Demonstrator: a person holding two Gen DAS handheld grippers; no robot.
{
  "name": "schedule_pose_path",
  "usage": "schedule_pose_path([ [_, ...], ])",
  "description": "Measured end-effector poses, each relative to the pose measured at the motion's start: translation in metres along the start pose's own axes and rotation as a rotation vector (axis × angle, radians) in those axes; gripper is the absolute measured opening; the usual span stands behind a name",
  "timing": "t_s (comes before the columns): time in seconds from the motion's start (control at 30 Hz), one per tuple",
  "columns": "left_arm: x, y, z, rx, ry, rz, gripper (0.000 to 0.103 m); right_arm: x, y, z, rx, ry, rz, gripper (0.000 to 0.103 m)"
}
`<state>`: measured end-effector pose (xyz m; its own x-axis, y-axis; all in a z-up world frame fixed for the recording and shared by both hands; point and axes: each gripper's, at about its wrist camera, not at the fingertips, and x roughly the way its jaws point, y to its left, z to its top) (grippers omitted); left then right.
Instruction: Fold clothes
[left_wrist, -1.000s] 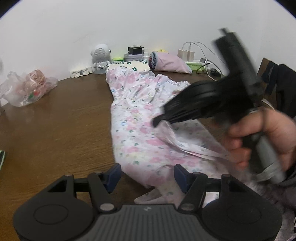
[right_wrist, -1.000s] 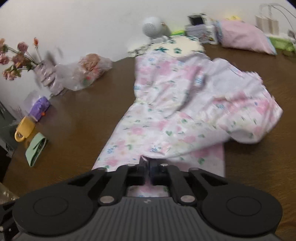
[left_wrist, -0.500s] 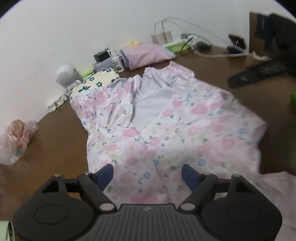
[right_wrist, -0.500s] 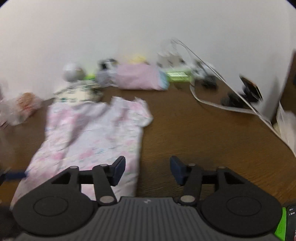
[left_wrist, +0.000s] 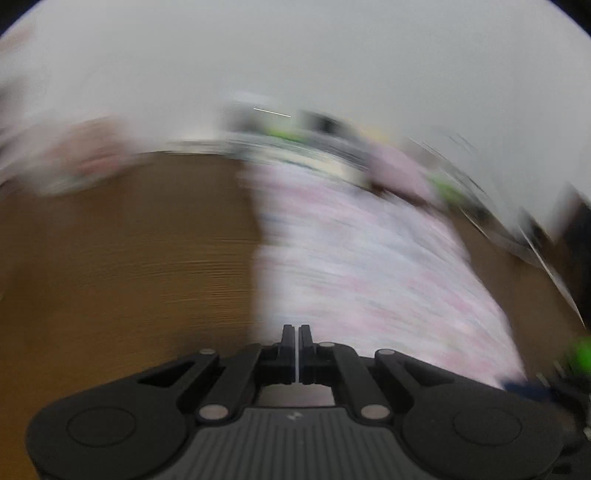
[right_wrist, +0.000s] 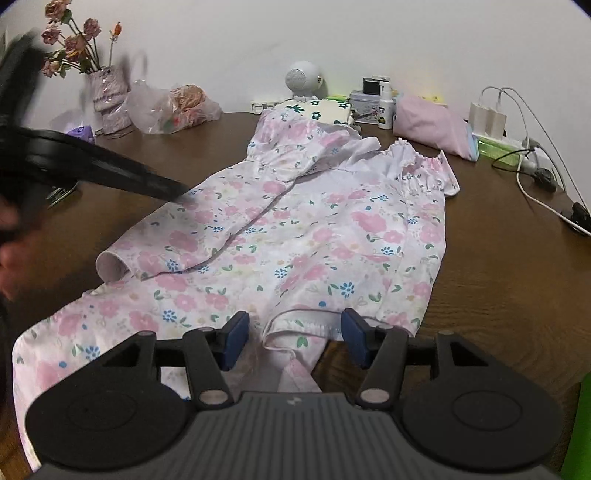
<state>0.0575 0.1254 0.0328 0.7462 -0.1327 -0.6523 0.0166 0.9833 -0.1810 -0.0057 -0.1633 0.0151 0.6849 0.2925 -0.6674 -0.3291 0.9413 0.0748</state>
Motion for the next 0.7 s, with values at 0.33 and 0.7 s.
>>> schedule_pose_path([
  [0.33,-0.028,-0.056,0.012,0.165,-0.091,0.020,0.068,0.002,0.009,-0.003,-0.062,-0.006,0.001,0.073],
  [0.7,0.080,-0.152,0.005,0.489,0.093,0.117,0.020,-0.009,-0.005,-0.011,-0.057,-0.013,0.015,0.074],
])
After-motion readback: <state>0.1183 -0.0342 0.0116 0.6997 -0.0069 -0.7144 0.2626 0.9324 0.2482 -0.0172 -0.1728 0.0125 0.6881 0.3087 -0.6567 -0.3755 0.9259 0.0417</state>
